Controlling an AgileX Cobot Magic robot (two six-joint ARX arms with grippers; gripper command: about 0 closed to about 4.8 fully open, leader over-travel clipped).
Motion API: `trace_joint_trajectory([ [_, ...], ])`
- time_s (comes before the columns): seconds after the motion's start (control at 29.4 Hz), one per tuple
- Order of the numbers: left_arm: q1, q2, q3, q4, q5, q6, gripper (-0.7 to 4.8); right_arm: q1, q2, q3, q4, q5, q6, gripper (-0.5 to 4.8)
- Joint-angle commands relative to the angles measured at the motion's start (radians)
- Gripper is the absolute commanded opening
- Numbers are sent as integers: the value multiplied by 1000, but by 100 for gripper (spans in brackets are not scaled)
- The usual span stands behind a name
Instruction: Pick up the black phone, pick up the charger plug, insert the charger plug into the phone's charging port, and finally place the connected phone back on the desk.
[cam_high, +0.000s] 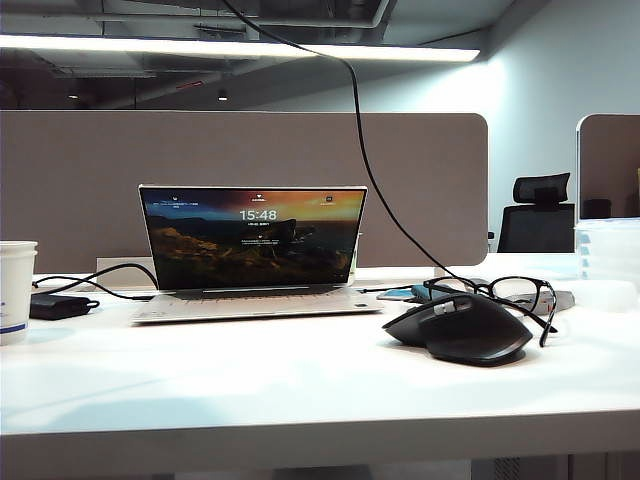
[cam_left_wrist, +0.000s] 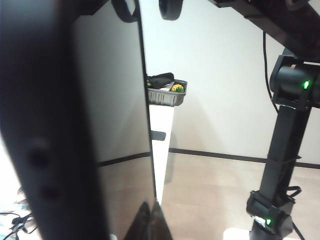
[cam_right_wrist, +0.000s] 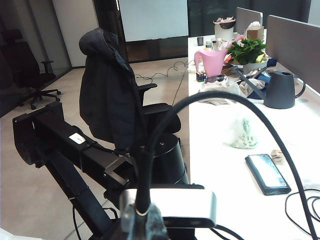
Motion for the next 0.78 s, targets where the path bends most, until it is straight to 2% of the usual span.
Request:
trace_joint_trajectory([
  [0.03,0,-3,10,61,15,-4,-6,1,-4,0,-12,-8,-26,-2],
  [0.24,0,-3,10,94,12,-3,-6,1,-4,0,-79,-4,-68,-2],
  [0.78,0,-3,10,98,11,-3,-6,1,9,0,-93,-4,-76,-2],
])
